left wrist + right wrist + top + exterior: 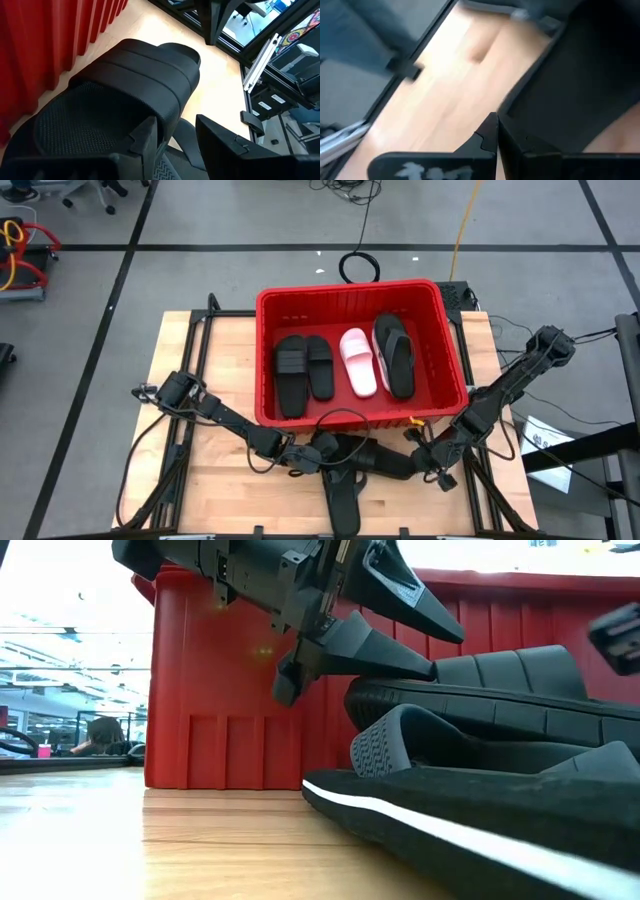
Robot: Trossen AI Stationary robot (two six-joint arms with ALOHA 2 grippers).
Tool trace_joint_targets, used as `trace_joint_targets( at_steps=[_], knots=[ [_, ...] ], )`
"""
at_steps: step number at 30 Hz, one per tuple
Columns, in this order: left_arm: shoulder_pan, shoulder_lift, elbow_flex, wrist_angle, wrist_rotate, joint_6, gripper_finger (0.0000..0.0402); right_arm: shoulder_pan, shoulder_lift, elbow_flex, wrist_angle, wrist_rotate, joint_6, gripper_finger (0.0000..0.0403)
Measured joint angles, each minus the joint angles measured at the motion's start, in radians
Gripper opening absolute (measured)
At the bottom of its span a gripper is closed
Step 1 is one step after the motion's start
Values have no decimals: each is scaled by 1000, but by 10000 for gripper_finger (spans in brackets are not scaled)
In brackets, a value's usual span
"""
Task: Pick and place slides into bin
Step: Put the black slide into the red bin
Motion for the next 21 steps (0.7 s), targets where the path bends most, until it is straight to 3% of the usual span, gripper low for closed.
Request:
trace_joint_targets(
  at_steps=[9,14,21],
  knots=[
    [1,0,0,-2,-1,3,132,49,0,0,-62,-163,46,0],
    [1,0,0,-2,-1,2,132,65,-1,-46,-90,-113,48,0],
    [1,0,0,-2,-1,2,132,62,0,-164,57,-54,46,0]
  ],
)
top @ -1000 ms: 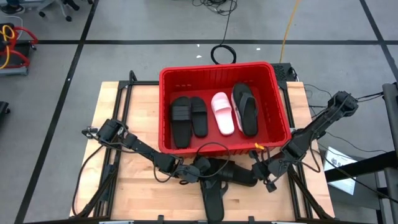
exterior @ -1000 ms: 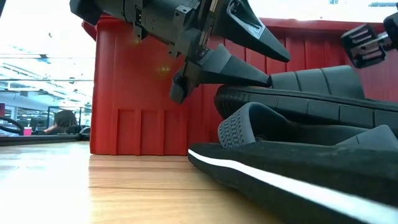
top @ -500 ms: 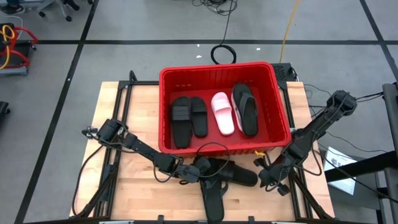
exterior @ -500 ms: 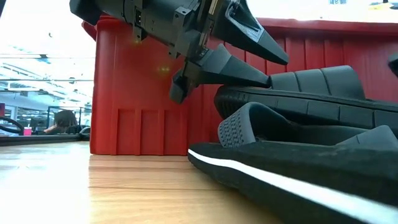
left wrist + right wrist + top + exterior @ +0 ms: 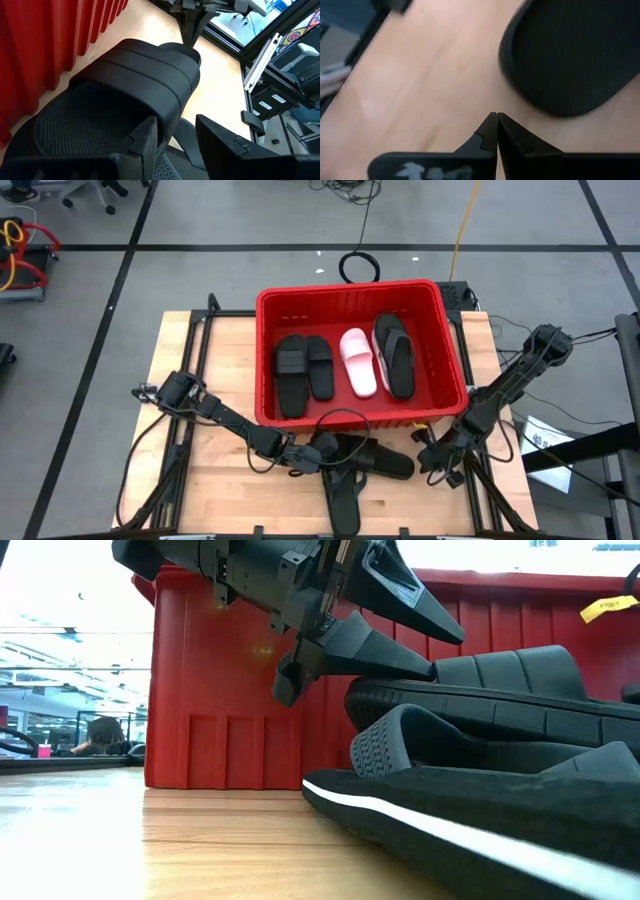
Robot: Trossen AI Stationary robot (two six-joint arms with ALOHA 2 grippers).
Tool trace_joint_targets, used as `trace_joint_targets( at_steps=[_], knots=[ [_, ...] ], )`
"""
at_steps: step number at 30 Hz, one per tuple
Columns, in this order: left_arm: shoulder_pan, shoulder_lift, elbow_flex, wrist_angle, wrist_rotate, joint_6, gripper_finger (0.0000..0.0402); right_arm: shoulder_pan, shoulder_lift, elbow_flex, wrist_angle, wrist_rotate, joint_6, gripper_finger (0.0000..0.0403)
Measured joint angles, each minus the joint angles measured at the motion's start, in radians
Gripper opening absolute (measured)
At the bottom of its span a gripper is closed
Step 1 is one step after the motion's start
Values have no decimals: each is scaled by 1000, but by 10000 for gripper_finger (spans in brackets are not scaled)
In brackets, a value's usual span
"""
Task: Pick and place slides into bin
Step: Put the black slide into the red bin
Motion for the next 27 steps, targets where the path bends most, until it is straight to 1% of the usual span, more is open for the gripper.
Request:
trace_joint_targets(
  at_steps=[5,9,14,20,27],
  knots=[
    [0,0,0,0,0,-3,132,-23,-3,-56,194,8,-16,0],
    [4,0,0,-5,-4,-5,132,-49,-3,-58,184,64,-49,0],
    [11,0,-1,-6,-4,-7,132,-70,-2,-59,185,75,-64,0],
    [26,0,-1,3,-1,23,131,-72,-1,-60,233,164,-55,0],
    [27,0,-1,-7,0,115,131,-73,-1,-61,244,164,-43,0]
  ],
)
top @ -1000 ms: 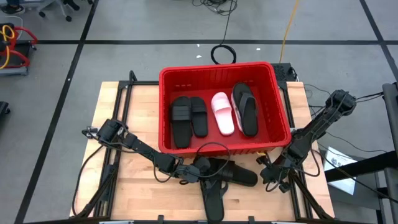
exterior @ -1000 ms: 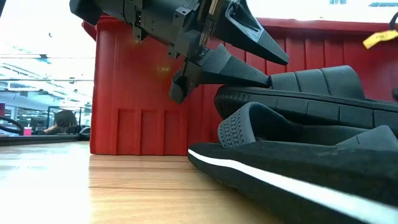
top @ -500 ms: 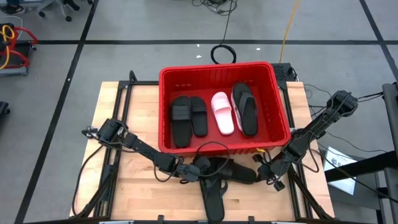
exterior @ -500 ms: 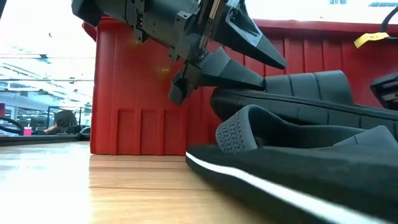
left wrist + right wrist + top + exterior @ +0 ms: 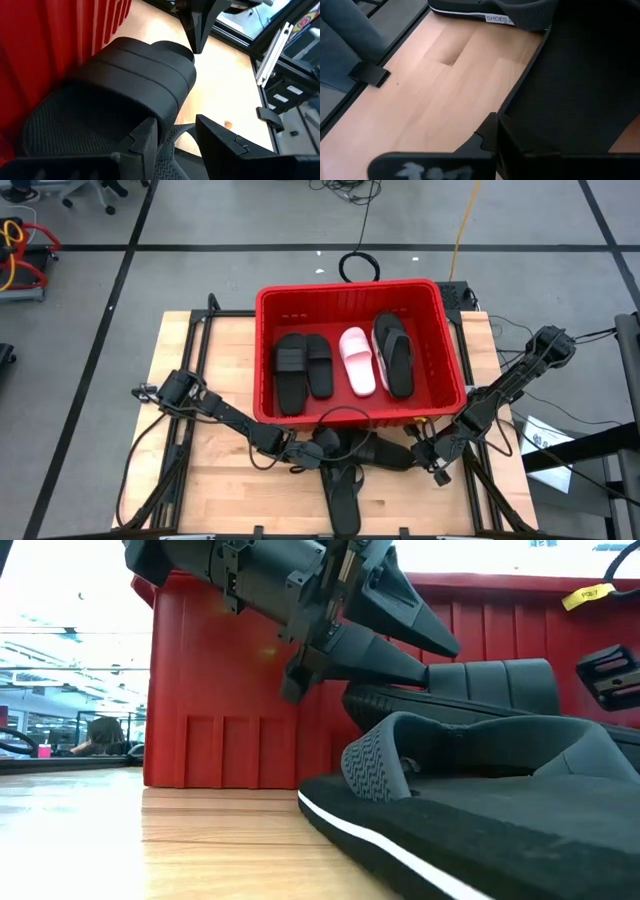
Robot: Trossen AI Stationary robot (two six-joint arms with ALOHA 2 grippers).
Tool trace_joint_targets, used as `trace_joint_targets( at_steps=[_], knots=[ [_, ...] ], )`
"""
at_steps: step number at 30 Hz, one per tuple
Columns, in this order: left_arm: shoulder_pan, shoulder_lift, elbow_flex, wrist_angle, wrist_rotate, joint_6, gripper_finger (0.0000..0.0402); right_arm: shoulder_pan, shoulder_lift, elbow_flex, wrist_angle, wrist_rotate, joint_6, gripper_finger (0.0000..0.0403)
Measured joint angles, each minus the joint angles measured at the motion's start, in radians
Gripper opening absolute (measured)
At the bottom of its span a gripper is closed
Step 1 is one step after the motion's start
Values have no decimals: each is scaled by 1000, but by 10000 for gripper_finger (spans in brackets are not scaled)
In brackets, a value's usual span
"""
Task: Pick and place slides into bin
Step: Put the black slide into the red bin
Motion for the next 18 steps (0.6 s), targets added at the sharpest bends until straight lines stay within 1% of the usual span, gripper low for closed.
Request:
trace_joint_targets(
  at_steps=[3,7,9,11,14,18],
  knots=[
    [0,0,0,0,0,30,131,0,0,0,0,-14,36,0],
    [0,0,0,-2,3,15,131,10,0,0,-24,-136,116,0],
    [0,0,0,-3,3,8,131,22,0,0,-59,-168,132,0],
    [0,0,0,-3,2,9,131,31,0,-1,-91,-153,123,0],
    [0,0,0,-2,2,9,131,27,0,-2,-128,-88,96,0],
    [0,0,0,-3,2,7,131,10,0,-4,-164,-29,57,0]
  ],
)
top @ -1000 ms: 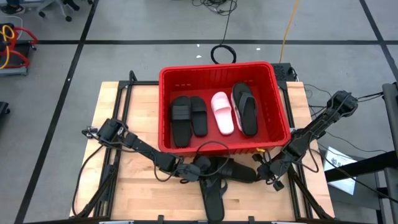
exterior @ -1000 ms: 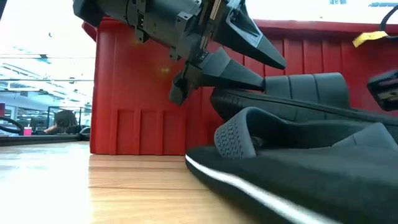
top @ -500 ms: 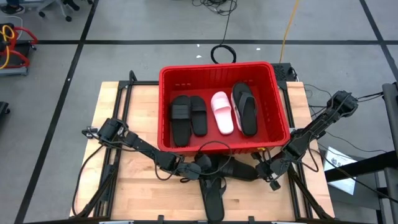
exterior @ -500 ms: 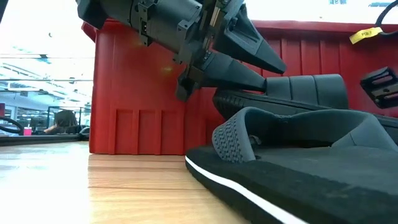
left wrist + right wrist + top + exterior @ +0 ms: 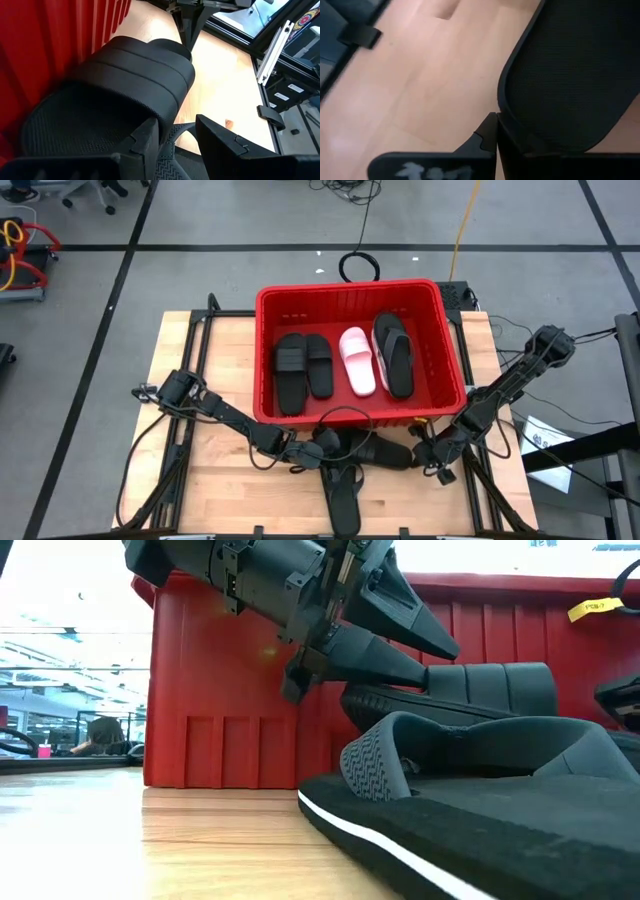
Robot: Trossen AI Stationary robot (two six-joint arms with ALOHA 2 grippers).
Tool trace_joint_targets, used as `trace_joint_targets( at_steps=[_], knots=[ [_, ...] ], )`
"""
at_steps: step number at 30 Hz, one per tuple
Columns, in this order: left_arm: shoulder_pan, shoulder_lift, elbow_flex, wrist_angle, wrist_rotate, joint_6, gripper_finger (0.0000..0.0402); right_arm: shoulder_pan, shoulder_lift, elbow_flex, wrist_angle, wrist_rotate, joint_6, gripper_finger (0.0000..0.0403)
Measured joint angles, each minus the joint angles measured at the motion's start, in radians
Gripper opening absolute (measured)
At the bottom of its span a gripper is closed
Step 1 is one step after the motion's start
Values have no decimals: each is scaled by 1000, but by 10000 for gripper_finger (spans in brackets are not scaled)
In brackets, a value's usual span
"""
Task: Pick and place slides into bin
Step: Put the black slide into the red bin
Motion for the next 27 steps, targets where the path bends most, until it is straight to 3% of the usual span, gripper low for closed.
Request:
trace_joint_targets(
  at_steps=[16,19,24,27],
  knots=[
    [16,0,0,-1,0,34,129,-21,0,-3,-3,40,-52,0],
    [16,0,0,-6,-2,39,105,-21,0,-3,-2,40,-34,0],
    [17,0,0,-12,-7,48,22,-21,0,-3,2,43,-31,0],
    [18,1,1,-2,-3,32,9,-21,0,-3,36,79,-31,0]
  ],
)
